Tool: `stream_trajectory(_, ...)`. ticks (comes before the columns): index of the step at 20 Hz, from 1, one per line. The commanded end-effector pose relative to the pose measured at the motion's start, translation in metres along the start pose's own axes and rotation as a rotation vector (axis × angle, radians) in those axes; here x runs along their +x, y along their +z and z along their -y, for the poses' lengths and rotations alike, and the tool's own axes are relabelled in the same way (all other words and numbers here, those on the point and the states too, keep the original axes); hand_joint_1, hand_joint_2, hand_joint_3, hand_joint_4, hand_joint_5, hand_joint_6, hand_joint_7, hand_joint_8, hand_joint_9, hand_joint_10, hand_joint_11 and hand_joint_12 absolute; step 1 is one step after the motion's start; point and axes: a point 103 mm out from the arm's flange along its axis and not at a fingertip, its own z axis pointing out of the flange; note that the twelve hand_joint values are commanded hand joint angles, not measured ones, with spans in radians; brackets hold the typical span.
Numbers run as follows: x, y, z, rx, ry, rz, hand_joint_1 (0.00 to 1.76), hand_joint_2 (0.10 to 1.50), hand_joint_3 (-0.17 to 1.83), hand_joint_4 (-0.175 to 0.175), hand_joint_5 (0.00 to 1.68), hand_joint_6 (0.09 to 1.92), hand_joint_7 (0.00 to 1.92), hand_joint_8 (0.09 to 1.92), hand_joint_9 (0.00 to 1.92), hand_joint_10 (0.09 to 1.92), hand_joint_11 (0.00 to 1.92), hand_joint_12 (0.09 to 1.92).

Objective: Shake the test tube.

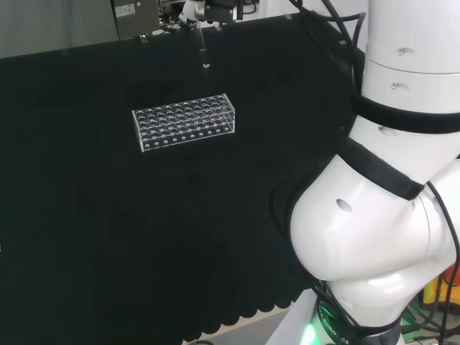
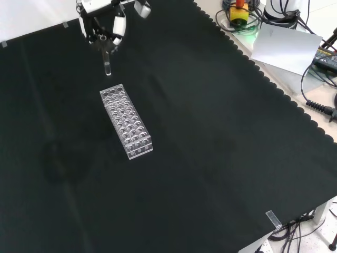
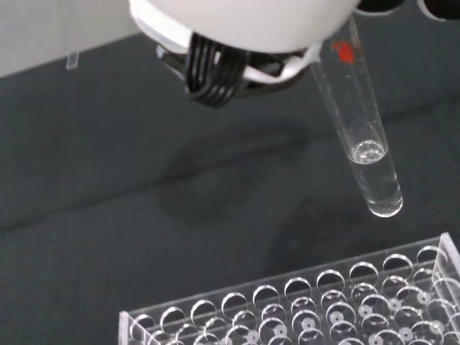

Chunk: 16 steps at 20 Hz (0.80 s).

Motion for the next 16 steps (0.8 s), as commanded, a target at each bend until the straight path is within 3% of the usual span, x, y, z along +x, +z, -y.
stream_trajectory(1, -0.006, -0.030, 0.021, -0.030, 0.012, -0.042, 1.23, 0.64, 0.62, -0.175, 1.41, 0.39, 1.81, 0.37, 1.73, 0.29, 1.32, 0.88)
stream_trajectory(8, 0.009, -0.034, 0.036, -0.032, -0.006, -0.077, 1.23, 0.63, 0.62, -0.175, 1.41, 0.39, 1.81, 0.36, 1.73, 0.29, 1.31, 0.89)
stream_trajectory(16, 0.084, -0.014, 0.051, 0.021, -0.125, -0.130, 1.23, 0.63, 0.63, -0.175, 1.41, 0.38, 1.82, 0.36, 1.73, 0.29, 1.31, 0.89)
